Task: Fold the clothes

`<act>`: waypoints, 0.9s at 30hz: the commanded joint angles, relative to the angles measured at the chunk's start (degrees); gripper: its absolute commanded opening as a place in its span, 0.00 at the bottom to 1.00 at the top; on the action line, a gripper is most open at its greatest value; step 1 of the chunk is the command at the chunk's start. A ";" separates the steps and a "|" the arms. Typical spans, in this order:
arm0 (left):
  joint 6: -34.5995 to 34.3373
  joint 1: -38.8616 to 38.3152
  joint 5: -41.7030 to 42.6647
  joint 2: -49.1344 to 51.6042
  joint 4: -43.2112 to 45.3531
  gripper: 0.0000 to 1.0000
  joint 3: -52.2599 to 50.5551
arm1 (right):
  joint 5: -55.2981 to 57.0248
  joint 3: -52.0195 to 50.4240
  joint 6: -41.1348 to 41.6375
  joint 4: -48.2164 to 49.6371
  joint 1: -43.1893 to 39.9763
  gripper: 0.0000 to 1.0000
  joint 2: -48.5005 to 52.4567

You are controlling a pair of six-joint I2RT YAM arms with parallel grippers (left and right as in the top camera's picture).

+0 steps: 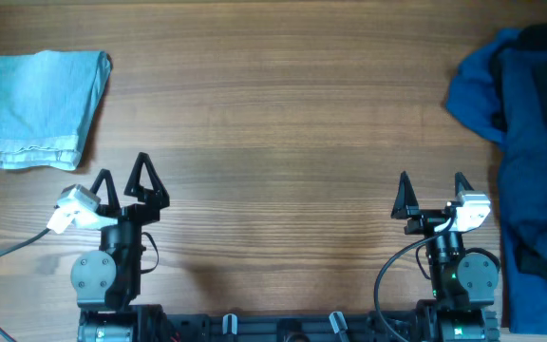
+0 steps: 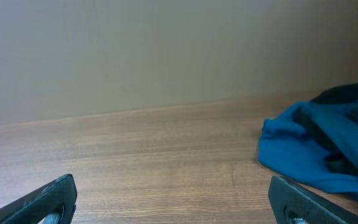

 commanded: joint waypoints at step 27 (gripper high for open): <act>15.78 -5.14 -0.28 -12.07 -5.75 1.00 -11.30 | -0.28 -0.09 -1.01 0.28 0.42 0.99 -0.31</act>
